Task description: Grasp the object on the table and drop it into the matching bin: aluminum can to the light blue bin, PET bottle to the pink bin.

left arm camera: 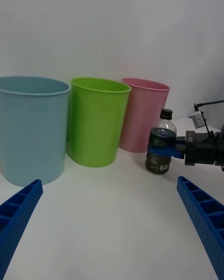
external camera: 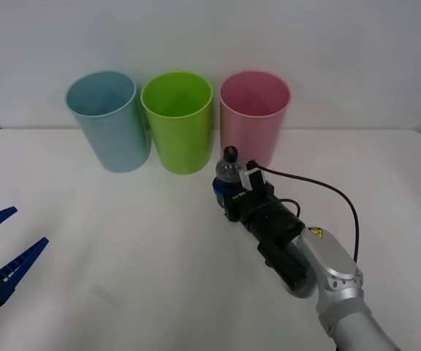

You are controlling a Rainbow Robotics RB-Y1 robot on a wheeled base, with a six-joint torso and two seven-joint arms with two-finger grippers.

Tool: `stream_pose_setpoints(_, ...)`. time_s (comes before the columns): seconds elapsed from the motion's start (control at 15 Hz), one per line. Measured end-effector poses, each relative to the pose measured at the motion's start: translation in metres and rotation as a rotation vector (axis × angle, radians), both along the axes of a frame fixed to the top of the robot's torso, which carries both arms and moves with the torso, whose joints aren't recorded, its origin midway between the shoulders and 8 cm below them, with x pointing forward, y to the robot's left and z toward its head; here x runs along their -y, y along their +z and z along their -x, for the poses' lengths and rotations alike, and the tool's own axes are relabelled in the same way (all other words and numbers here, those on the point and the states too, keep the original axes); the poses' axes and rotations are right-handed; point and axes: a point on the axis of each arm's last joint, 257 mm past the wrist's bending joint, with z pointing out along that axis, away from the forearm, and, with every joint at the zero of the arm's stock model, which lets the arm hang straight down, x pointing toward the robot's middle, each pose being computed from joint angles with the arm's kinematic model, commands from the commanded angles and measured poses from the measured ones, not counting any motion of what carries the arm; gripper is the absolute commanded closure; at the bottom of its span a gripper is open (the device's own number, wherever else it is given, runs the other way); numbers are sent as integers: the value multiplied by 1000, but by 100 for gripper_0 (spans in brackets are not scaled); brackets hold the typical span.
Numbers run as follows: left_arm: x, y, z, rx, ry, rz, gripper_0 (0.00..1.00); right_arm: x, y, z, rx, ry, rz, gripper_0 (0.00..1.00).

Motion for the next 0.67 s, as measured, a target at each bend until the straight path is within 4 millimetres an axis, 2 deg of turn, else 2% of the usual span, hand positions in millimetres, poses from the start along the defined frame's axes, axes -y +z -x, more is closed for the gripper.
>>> stream_pose_setpoints(0.2,0,0,0,0,0,0,0,-2,3,3,8,18,-4,100)
stream_pose_setpoints(0.33,0,0,0,0,0,0,0,1,14,10,35,30,-9,100)
stream_pose_setpoints(0.67,0,0,0,0,0,0,0,12,45,55,70,77,-86,100)
